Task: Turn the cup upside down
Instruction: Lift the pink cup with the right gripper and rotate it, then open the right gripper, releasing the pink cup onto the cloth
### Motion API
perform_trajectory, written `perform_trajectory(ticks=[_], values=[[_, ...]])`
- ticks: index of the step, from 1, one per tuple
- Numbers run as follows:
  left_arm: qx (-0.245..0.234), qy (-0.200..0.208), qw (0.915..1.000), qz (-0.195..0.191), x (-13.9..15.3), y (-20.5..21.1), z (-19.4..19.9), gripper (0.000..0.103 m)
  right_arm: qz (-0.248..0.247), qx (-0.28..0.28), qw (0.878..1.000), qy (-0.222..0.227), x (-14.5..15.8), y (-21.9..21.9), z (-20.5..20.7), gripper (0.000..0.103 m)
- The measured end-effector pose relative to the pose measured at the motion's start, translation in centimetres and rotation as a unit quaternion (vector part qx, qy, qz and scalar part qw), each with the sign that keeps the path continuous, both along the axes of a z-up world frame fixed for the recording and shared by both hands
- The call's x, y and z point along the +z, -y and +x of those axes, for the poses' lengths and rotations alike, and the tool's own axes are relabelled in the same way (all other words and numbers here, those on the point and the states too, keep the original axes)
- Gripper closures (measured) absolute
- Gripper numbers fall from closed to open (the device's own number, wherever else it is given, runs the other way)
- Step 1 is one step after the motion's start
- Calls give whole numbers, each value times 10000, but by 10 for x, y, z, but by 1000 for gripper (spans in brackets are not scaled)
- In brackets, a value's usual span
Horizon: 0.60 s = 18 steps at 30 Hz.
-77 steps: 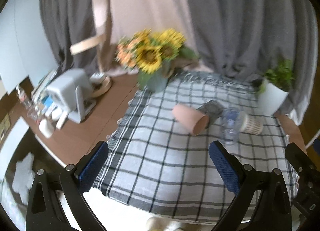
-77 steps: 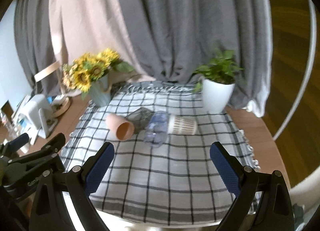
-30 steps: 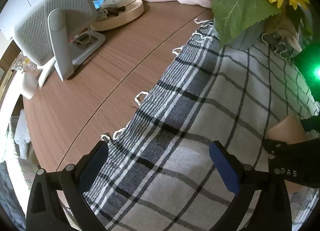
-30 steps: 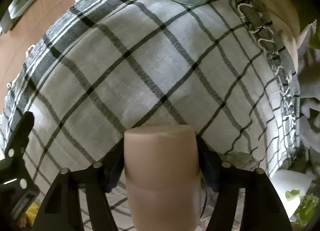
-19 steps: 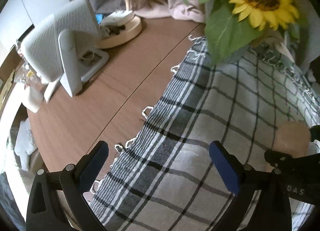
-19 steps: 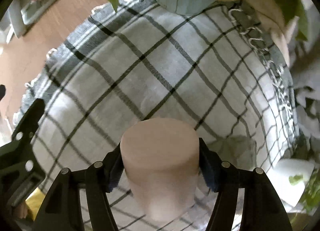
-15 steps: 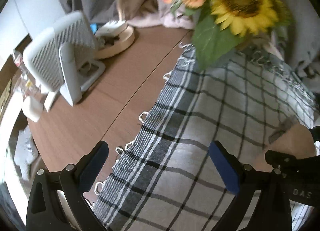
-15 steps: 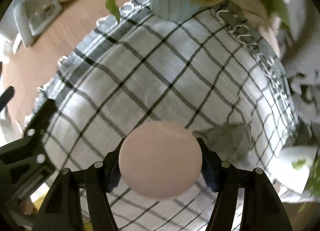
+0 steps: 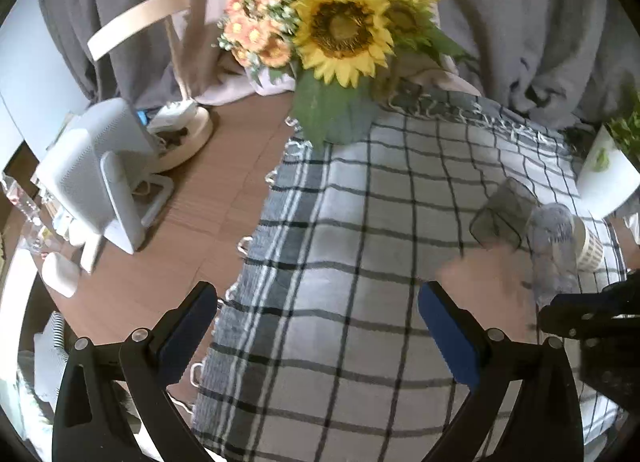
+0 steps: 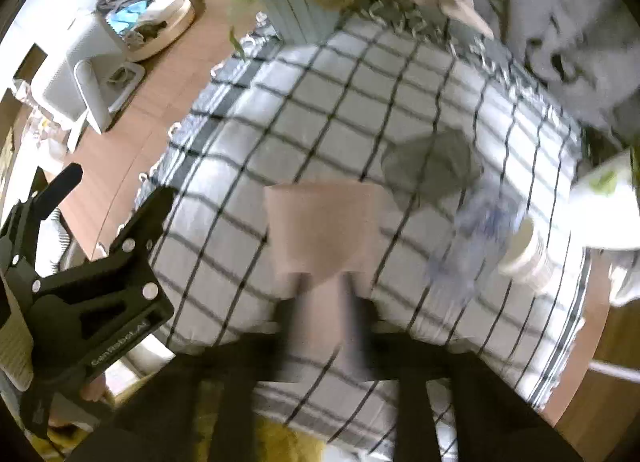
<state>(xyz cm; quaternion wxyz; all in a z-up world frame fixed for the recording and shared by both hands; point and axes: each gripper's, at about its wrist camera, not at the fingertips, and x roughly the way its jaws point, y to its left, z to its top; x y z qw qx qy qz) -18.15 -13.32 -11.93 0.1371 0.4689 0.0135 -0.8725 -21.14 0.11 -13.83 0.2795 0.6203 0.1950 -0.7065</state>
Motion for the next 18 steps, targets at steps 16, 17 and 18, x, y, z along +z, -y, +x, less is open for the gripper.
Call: perform_trajectory(ticks=[16,17,18], values=[[99,20,9999,-59,-8,-2,14,0,-603,-520,9967,162,-25,-19,13,94],[87,-40,9999,-78,-5,-3,15,0,-635,-575,9963,89,-22,-22,14,94],[65,-94,9999,-90,-3,-5,16,0,-714,-631,9955,6,-18,-25,15,93]])
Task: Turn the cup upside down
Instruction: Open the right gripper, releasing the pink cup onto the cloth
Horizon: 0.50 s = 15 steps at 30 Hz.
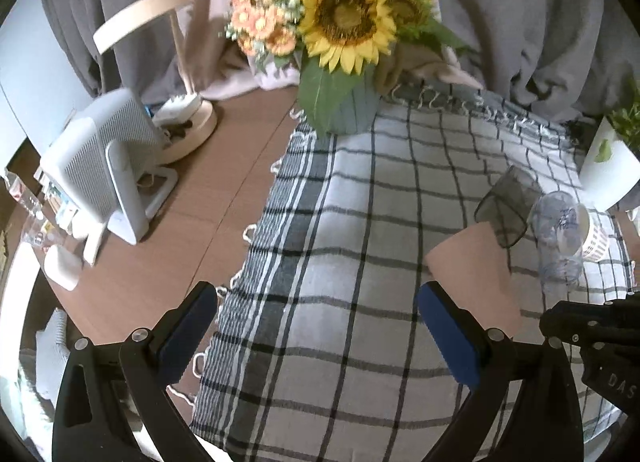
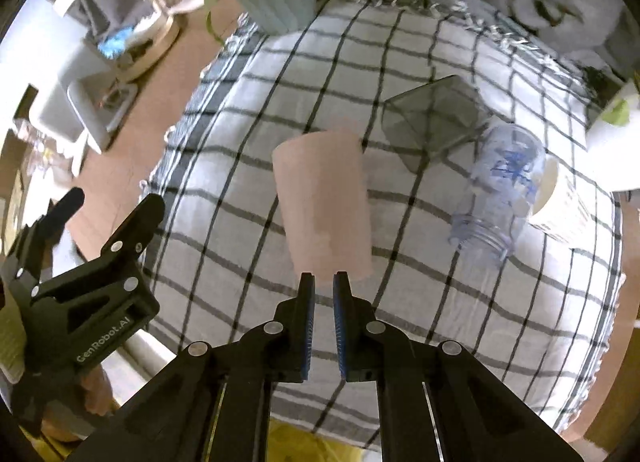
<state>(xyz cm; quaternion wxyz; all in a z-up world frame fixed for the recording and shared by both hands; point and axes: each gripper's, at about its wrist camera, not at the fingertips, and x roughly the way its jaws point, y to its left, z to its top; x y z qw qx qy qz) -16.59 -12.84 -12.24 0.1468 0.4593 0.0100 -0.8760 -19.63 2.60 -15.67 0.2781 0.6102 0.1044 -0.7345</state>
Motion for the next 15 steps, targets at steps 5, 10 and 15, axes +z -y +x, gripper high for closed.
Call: perform_trajectory(ticks=[5,10,15], values=[[-168,-159,9996,132,6,-9,5,0,-290,-451,9965,-648,18,-19,10,67],[-249,-384,9988,145,9,-30,12,1,-461,-877,9859,-1346,37,-47,25,60],[-252,-481,9980,322,1,-57,20,1,-399,-1177,9780,-1675,40,-80,31,51]])
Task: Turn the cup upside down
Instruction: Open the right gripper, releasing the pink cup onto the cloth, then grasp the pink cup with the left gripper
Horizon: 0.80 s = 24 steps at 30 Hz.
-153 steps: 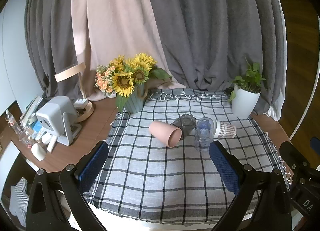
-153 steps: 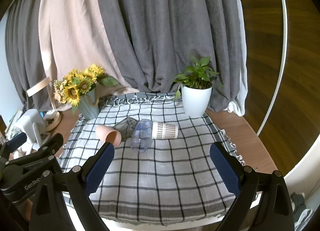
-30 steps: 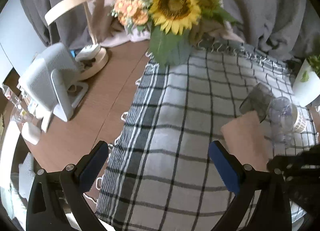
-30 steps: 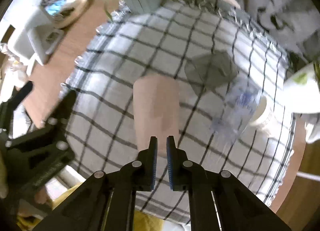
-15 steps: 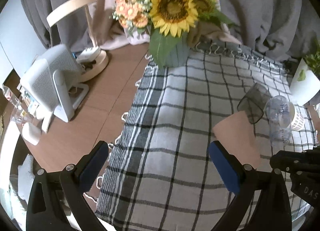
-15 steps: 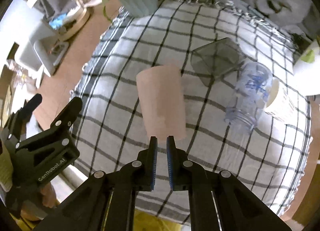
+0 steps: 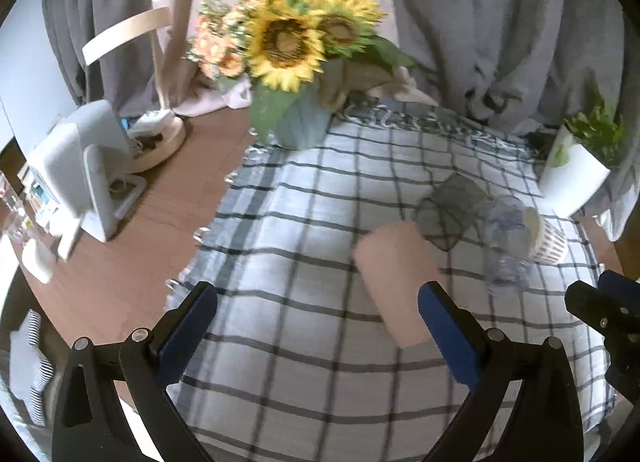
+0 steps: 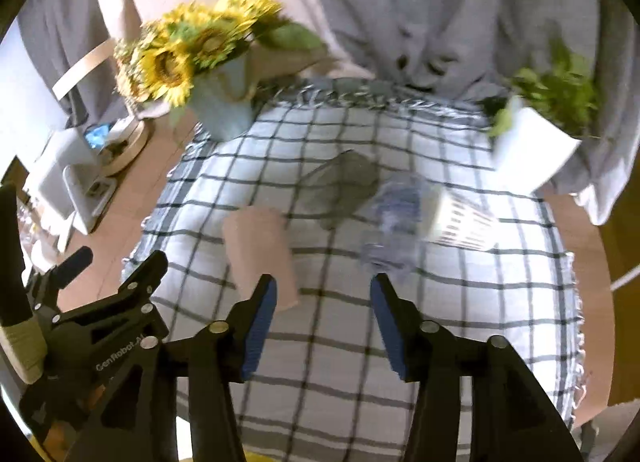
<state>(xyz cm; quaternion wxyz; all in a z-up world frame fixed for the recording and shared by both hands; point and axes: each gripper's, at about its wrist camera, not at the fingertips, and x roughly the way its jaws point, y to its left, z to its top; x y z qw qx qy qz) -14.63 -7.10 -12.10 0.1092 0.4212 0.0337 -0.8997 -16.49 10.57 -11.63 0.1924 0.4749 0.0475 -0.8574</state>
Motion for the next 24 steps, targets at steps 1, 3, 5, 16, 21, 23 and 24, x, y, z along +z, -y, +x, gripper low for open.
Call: perform_trajectory(ticks=[1,3,5,16,21,23,24], values=[[-45,-23,10000,-27,-3,-10,2,1,55,-44,10000,-18,-2,-7,1,51],[-99,-111,9998,-130,-8,-26,4,1,131,-95,9999,-40,-8,-21,4,51],[-138,-224,9995,-194,-16,-43,7,1,245,-121,9996,-56,-13,-32,6,51],[-72,-872,9921,-903,-70,-100,10,7,587,-183,9980,143,-69,-83,16,51],[117,-812,9921,-950,-87,-101,-1,13,549,-251,9979,243,-83,-94,15,51],[186,-797,9923,-932,-92,-100,-5,17,497,-272,9980,278,-85,-96,16,51],[206,-780,9926,-912,-94,-101,-6,19,475,-275,9981,295,-86,-97,16,51]])
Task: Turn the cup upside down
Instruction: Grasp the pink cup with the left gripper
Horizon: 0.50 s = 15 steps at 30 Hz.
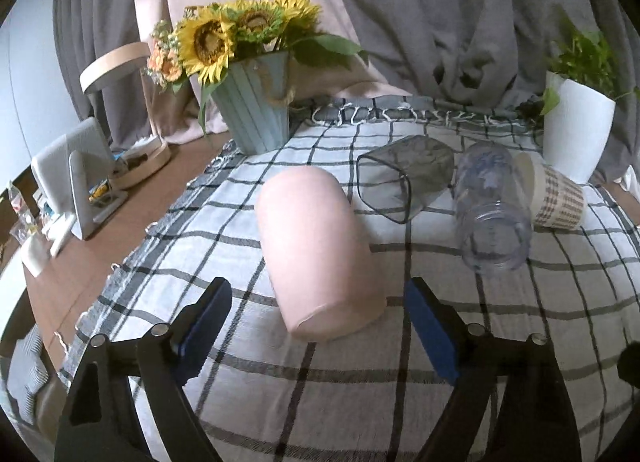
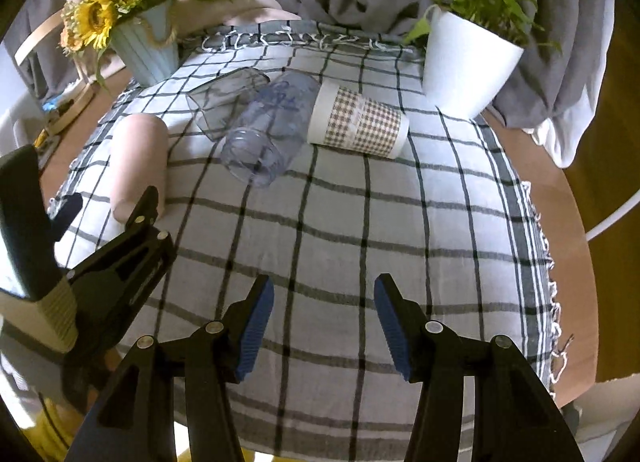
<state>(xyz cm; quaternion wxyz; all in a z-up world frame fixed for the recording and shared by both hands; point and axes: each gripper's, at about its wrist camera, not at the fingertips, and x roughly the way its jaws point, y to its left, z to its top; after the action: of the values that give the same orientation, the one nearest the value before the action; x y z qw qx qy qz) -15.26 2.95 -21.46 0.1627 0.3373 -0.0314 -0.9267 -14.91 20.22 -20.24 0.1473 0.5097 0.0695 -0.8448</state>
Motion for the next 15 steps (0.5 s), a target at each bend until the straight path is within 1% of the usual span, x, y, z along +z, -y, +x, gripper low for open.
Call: perform_trajectory(ticks=[1,3,5,9,13,15], values=[[28,8,10000,30,-2,0,-3,22,-17,3,10000,11,-1,-1,0,51],[39,40,10000,74,-4,0,-7,23,-29,21,10000,9,-3,-1,0,51],[59,69,9999,123,-6,0,-11,28,-39,9,10000,16,-4,-1,1,51],[124,170,9995,220,-10,1,-17,30,-126,-12,9999,51,-6,-2,0,51],[244,328,9985,371,-15,7,-23,36,-224,-21,9997,94,-7,-2,-1,51],[237,273,9981,498,-15,10,-21,36,-258,-44,9996,98,-7,-2,-3,51]])
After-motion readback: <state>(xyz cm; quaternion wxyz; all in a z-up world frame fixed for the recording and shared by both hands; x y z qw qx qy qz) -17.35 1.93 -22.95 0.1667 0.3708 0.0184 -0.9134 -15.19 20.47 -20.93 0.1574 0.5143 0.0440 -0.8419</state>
